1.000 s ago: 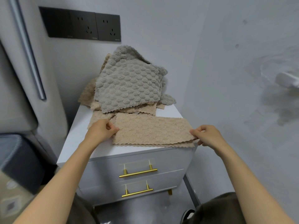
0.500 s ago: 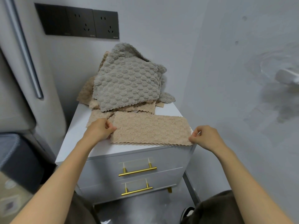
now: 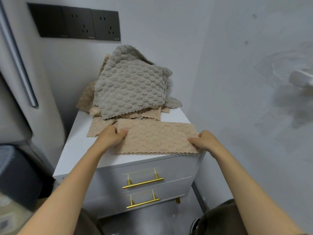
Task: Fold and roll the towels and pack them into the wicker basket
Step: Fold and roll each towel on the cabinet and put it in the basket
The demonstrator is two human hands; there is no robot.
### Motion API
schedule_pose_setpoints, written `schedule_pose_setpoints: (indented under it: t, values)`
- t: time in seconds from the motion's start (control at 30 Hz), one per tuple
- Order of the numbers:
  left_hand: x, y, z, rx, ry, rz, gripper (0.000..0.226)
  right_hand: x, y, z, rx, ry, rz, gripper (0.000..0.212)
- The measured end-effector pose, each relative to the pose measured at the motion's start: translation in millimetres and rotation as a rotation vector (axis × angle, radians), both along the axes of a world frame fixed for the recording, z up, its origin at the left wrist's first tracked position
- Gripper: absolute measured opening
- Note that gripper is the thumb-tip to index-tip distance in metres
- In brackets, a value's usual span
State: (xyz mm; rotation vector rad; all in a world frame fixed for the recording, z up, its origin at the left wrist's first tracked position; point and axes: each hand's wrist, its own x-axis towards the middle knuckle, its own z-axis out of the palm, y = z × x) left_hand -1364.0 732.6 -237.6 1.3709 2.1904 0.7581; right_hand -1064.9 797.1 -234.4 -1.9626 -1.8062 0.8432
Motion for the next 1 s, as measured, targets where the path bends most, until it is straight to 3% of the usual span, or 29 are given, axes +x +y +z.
schedule_pose_setpoints:
  t: [0.17,0.27,0.43,0.63,0.77,0.87,1.0]
  values:
    - [5.2,1.4,11.3,0.111,-0.257,-0.023,0.039,-1.9,8.1,5.9,0.117,-0.131,0.002,0.011]
    - [14.0,-6.5,21.3,0.108,-0.504,-0.058,0.034,-3.3,14.6,11.2,0.235,-0.166,-0.066,0.023]
    - [36.9,-13.1,23.4,0.089,-0.682,-0.072,0.033,-7.7,33.9,15.7,0.494,-0.066,-0.121,0.042]
    - [71.8,-13.6,13.8,0.103,-1.062,0.073,0.021,-24.4,65.5,19.6,0.717,-0.018,-0.130,0.039]
    - [92.8,-14.4,-2.7,0.005,-1.293,0.127,0.027,-32.3,83.1,18.5,0.702,0.136,-0.109,0.033]
    - [100.5,-15.0,-6.4,-0.076,-1.254,0.114,0.033,-29.6,84.9,14.0,0.562,0.223,-0.006,0.041]
    - [96.4,-15.7,3.4,-0.158,-1.190,-0.003,0.021,-23.1,78.2,14.6,0.447,0.231,0.084,0.040]
